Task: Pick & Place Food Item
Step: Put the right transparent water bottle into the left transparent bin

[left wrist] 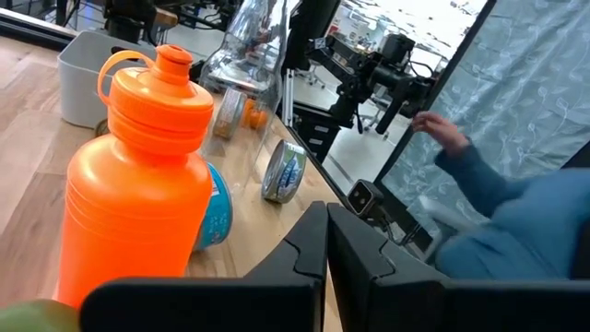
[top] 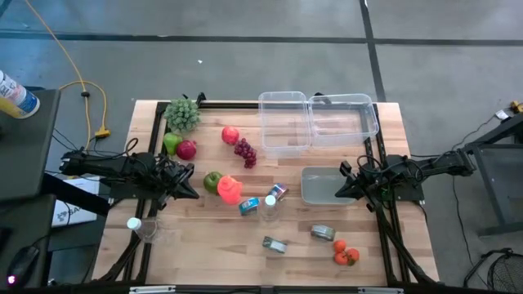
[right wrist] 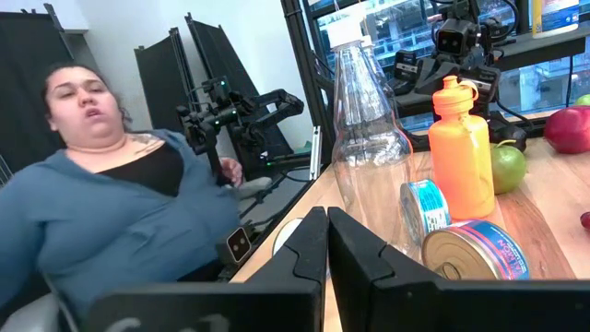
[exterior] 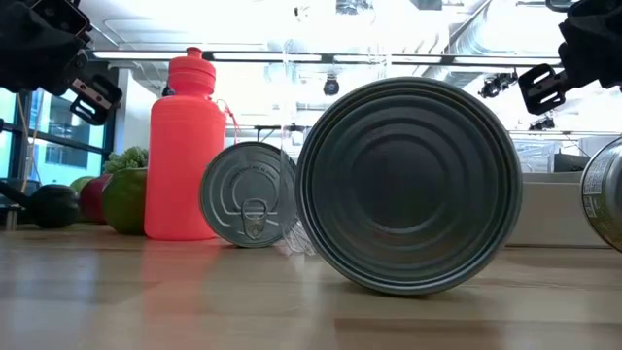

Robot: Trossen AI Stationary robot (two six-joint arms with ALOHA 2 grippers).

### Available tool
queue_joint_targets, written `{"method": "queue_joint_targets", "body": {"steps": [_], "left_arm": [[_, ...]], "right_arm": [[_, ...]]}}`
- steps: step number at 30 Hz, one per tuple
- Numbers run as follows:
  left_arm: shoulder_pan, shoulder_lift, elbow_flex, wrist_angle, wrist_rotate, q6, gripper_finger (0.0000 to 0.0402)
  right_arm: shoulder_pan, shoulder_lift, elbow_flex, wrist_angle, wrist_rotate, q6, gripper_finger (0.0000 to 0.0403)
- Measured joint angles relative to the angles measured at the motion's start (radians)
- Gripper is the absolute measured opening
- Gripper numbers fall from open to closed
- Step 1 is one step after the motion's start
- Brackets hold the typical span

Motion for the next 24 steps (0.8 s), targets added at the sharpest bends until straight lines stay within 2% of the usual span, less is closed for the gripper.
{"method": "queue_joint_targets", "body": {"steps": [24], "left_arm": [[0.000, 0.000, 0.000, 0.000, -0.037, 0.028, 0.0001]], "right_arm": [[0.000, 0.000, 0.000, 0.000, 0.003, 0.000, 0.0001]]}}
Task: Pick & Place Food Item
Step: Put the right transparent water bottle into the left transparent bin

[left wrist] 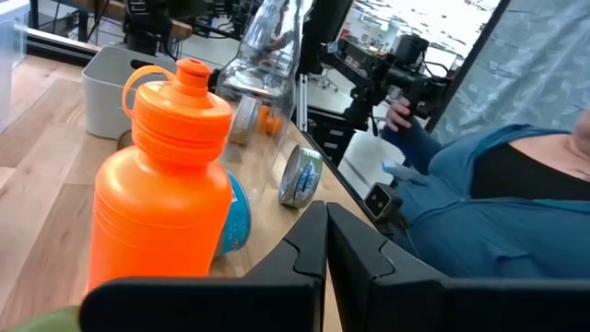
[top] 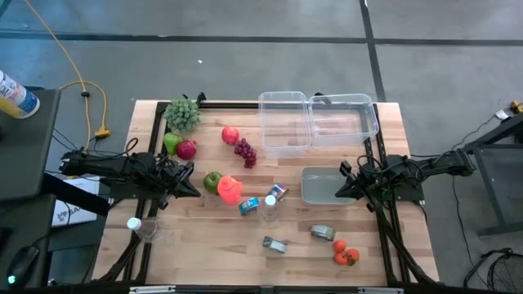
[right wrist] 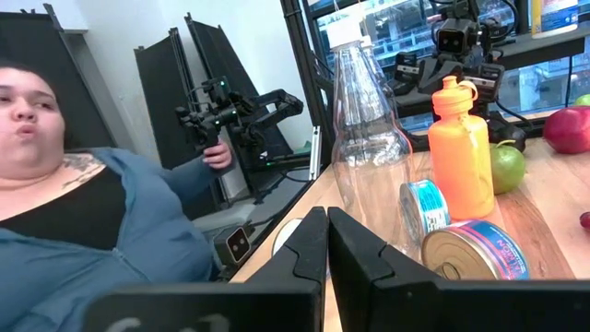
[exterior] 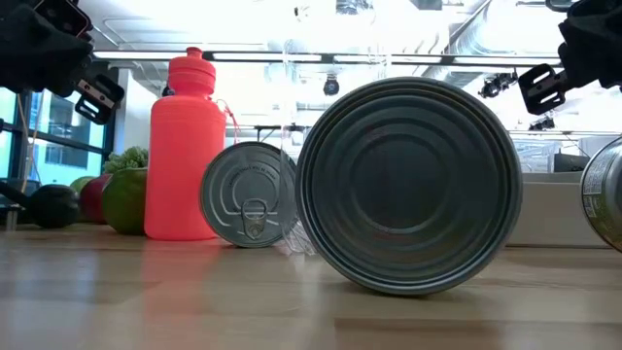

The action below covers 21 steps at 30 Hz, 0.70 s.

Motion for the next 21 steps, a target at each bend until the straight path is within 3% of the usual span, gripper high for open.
{"method": "queue_joint_targets", "body": {"steps": [11, 17, 21], "left_arm": [[0.000, 0.000, 0.000, 0.000, -0.001, -0.025, 0.0001], [0.000, 0.000, 0.000, 0.000, -0.001, -0.026, 0.0001], [0.000, 0.000, 0.000, 0.000, -0.003, 0.001, 0.0001]], "right_arm": [[0.000, 0.000, 0.000, 0.001, 0.088, -0.209, 0.0001], [0.000, 0.000, 0.000, 0.009, 0.246, -0.361, 0.0001], [0.000, 0.000, 0.000, 0.034, 0.204, -0.375, 0.0001]]}}
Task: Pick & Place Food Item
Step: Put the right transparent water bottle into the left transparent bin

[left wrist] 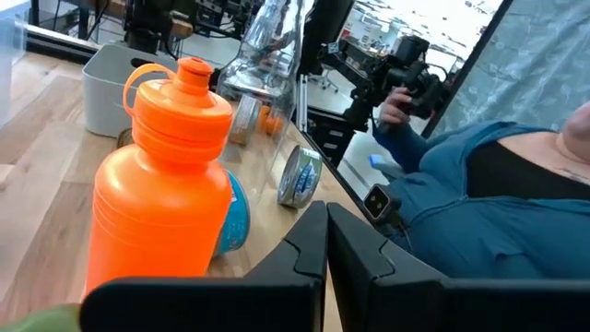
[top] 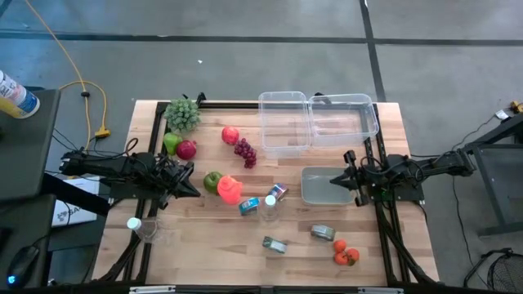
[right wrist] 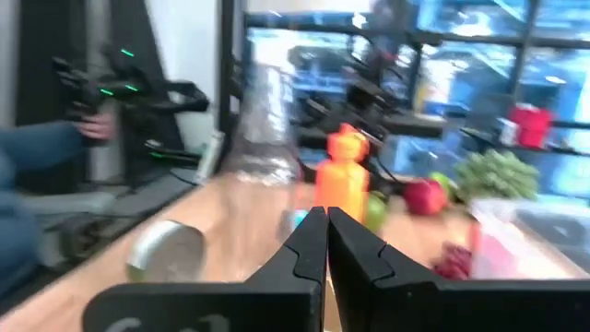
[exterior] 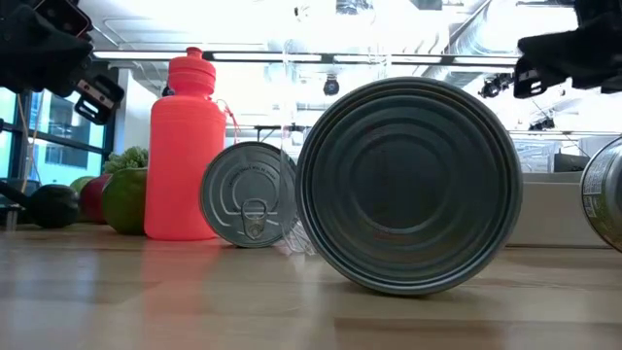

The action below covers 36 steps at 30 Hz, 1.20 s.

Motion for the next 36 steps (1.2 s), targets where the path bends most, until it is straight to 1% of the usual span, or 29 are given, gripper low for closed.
{"method": "queue_joint_targets", "body": {"steps": [2, 3, 7, 10, 13, 15, 19, 23, 26, 30, 36], "left_arm": [[0.000, 0.000, 0.000, 0.000, -0.002, 0.042, 0.0001], [0.000, 0.000, 0.000, 0.000, -0.009, 0.071, 0.0001], [0.000, 0.000, 0.000, 0.025, -0.031, 0.167, 0.0001], [-0.002, 0.000, 0.000, 0.093, -0.030, 0.213, 0.0001], [-0.002, 0.000, 0.000, 0.195, -0.030, 0.226, 0.0001], [-0.002, 0.000, 0.000, 0.251, -0.030, 0.228, 0.0001], [-0.002, 0.000, 0.000, 0.297, -0.029, 0.255, 0.0001], [-0.002, 0.000, 0.000, 0.297, -0.043, 0.311, 0.0001], [-0.002, 0.000, 0.000, 0.313, -0.100, 0.321, 0.0001], [-0.001, 0.000, 0.000, 0.319, -0.173, 0.311, 0.0001], [-0.001, 0.000, 0.000, 0.317, -0.181, 0.300, 0.0001]], "right_arm": [[0.001, 0.000, 0.000, 0.026, -0.047, -0.007, 0.0001], [0.000, 0.000, 0.000, 0.039, -0.046, -0.008, 0.0001], [0.000, 0.000, 0.000, 0.078, 0.037, 0.004, 0.0001], [0.000, 0.001, 0.000, 0.108, 0.037, -0.027, 0.0001], [0.000, 0.011, 0.007, 0.212, 0.027, -0.075, 0.0001], [0.000, 0.030, 0.039, 0.206, 0.056, -0.078, 0.0001], [0.000, 0.123, 0.122, 0.205, 0.136, -0.079, 0.0001], [0.000, 0.273, 0.206, 0.196, 0.146, -0.079, 0.0009], [0.000, 0.412, 0.265, 0.185, 0.159, -0.042, 0.0039], [0.000, 0.577, 0.354, 0.193, 0.147, 0.021, 0.0109], [0.000, 0.785, 0.489, 0.194, 0.017, 0.090, 0.0223]]}}
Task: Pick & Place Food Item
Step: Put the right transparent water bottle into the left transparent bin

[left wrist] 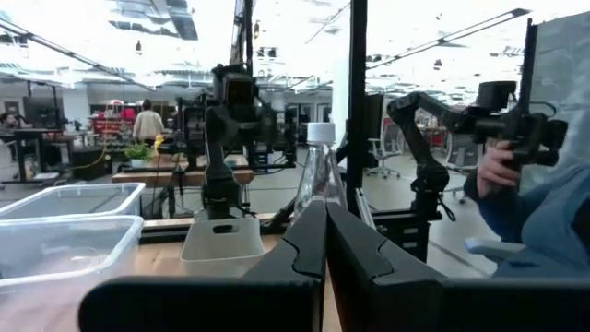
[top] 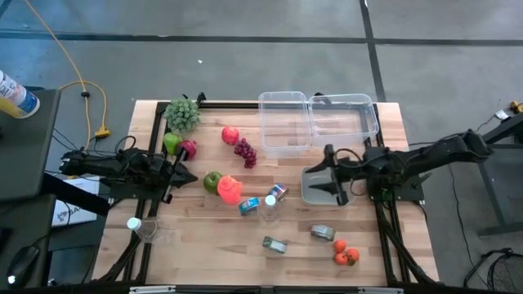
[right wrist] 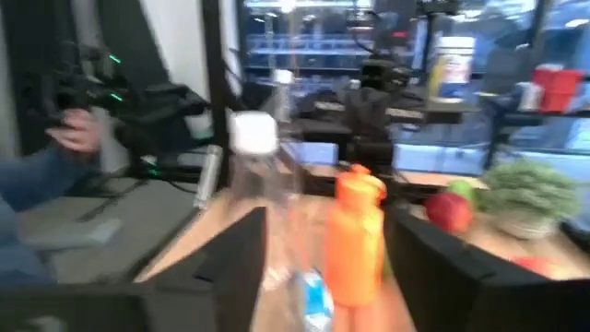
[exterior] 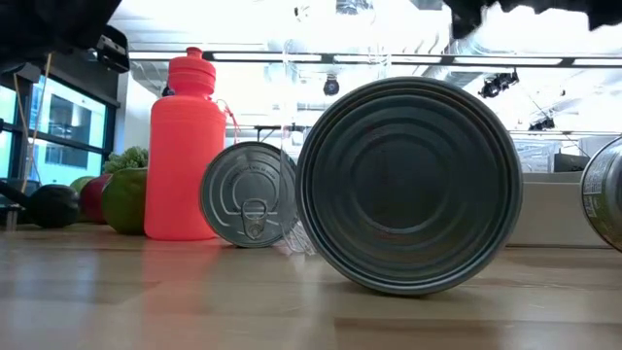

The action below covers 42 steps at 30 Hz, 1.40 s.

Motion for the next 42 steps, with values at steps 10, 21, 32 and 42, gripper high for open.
{"method": "queue_joint_targets", "body": {"steps": [10, 21, 32, 42], "left_arm": [[0.000, 0.000, 0.000, -0.004, 0.003, -0.023, 0.0001], [0.000, 0.000, 0.000, -0.019, 0.004, -0.023, 0.0001], [-0.003, 0.000, 0.000, -0.019, 0.009, -0.118, 0.0001], [-0.003, 0.000, 0.000, -0.019, 0.010, -0.118, 0.0001]], "right_arm": [[0.023, 0.302, 0.219, -0.003, -0.046, -0.016, 0.0335], [0.116, 0.447, 0.302, 0.015, 0.142, -0.116, 0.0334], [0.164, 0.485, 0.303, 0.157, 0.242, 0.019, 0.0331], [0.167, 0.485, 0.303, 0.152, 0.245, 0.076, 0.0331]]}}
